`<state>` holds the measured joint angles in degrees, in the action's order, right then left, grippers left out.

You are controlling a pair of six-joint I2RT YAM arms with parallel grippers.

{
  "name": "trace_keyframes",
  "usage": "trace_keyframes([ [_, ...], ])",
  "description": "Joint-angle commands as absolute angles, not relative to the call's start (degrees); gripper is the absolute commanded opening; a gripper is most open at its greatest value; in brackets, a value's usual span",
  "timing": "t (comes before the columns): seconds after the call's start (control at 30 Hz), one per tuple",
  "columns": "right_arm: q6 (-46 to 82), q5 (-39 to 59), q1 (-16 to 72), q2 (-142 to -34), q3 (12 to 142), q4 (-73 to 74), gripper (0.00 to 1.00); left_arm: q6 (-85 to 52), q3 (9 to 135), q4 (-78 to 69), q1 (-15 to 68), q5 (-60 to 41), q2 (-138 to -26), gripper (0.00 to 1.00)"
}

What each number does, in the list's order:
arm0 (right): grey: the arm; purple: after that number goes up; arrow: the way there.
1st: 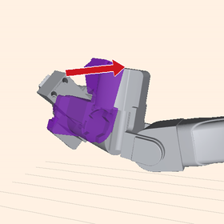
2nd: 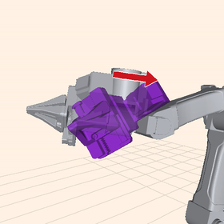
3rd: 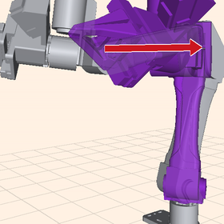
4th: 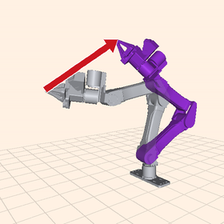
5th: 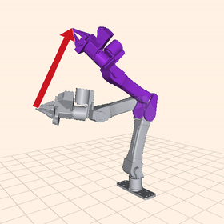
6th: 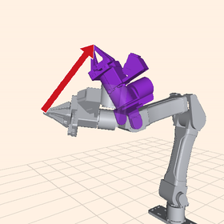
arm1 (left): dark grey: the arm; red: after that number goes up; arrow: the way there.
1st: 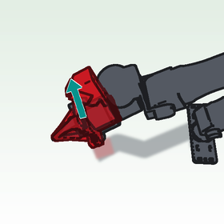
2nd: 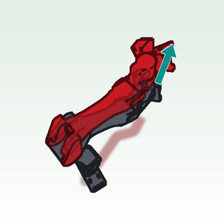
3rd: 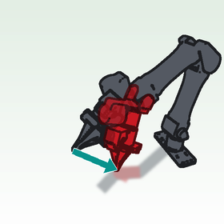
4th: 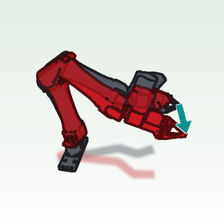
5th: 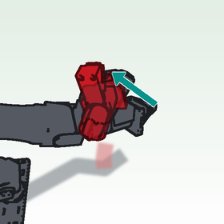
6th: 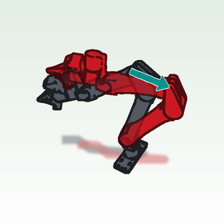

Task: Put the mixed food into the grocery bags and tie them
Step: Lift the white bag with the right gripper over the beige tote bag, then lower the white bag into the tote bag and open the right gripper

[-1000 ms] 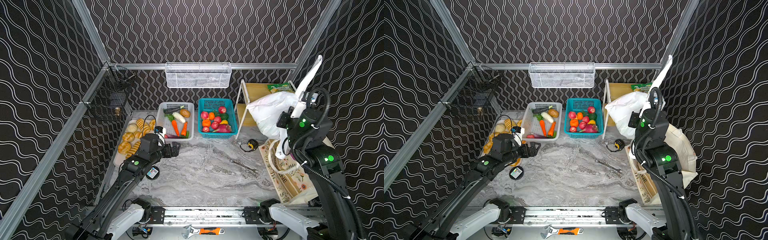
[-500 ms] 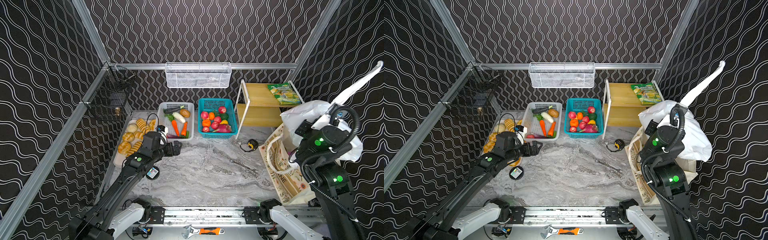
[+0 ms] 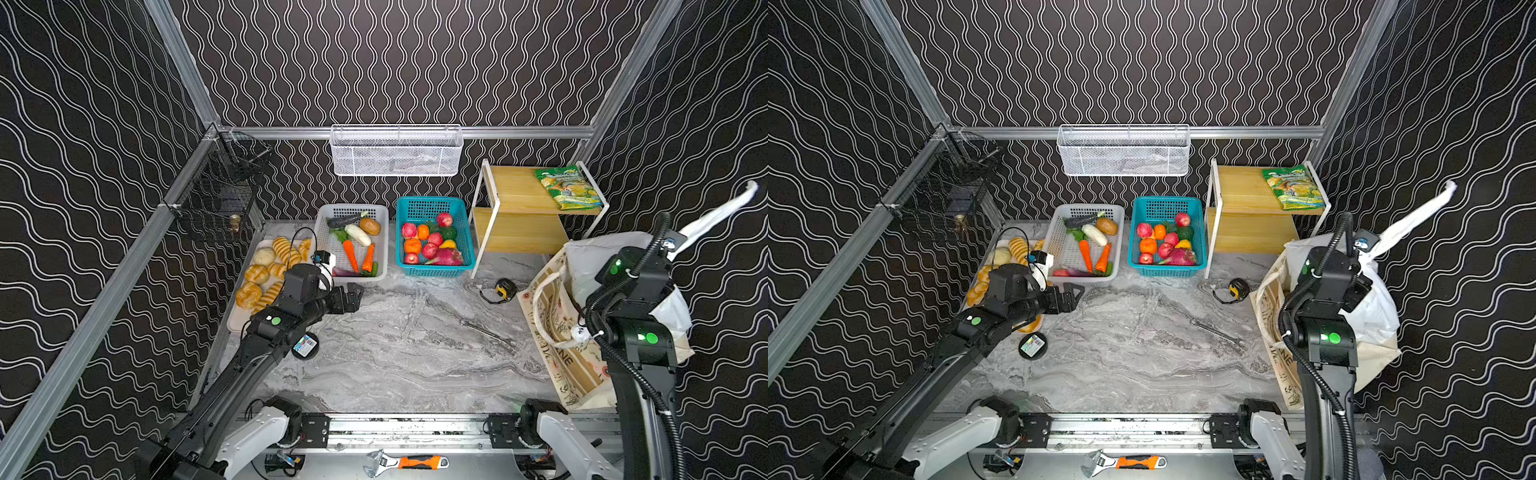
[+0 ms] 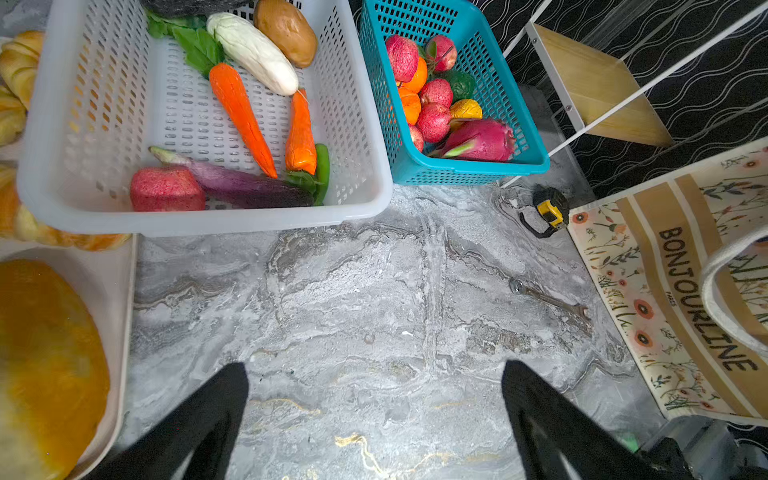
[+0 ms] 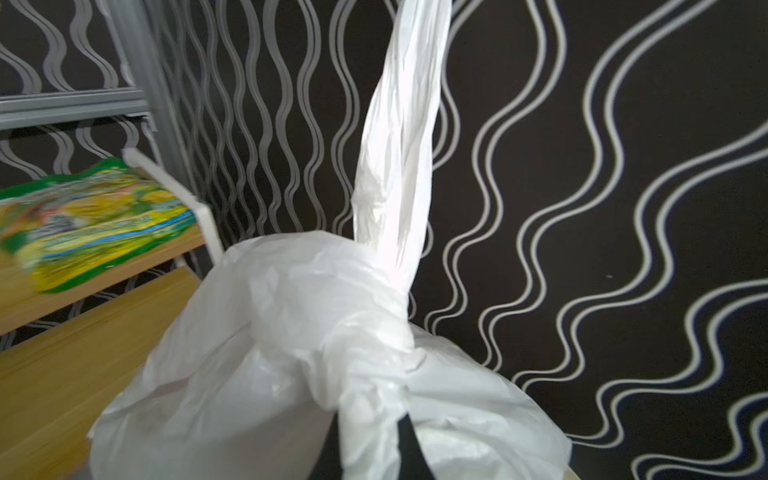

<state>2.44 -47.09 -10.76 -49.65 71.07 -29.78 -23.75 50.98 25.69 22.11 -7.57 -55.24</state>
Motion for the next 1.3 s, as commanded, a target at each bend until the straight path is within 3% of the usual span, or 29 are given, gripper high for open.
trace_keyframes([
  [0.0,7.94,-41.16,-16.42,-50.63,72.34,-30.28,0.0,-21.98,51.28,26.45,22.0,-6.64,-54.67,0.99],
  [0.17,8.65,-44.73,-17.88,-50.39,67.34,-28.03,0.0,-21.45,51.32,26.89,22.01,-6.28,-54.56,0.99],
  [0.33,8.43,-36.89,-17.92,-53.21,63.82,-29.1,0.0,-21.26,51.77,26.85,22.04,-6.59,-55.65,0.99],
  [0.6,16.79,-29.31,-17.99,-55.69,57.8,-32.33,0.08,-21.88,52.25,26.22,21.99,-7.62,-56.94,0.99],
  [0.77,18.44,-25.91,-18.02,-57.07,62.58,-37.33,0.28,-21.31,53.14,27.06,22.03,-8.0,-57.74,0.99],
  [0.9,15.01,-22.49,-18.02,-54.33,68.16,-35.98,0.55,-21.25,53.0,26.92,22.06,-7.67,-57.59,0.99],
  [1.0,15.39,-22.57,-18.09,-53.78,70.74,-35.08,0.67,-21.67,52.69,26.33,22.0,-8.04,-57.73,0.99],
  [1.1,14.98,-24.74,-18.05,-56.23,71.24,-33.74,0.63,-21.67,52.89,26.28,22.04,-8.6,-58.04,0.99],
  [1.27,17.01,-23.07,-20.75,-62.3,67.77,-30.39,0.31,-21.12,53.43,26.71,22.02,-8.55,-57.99,0.99],
])
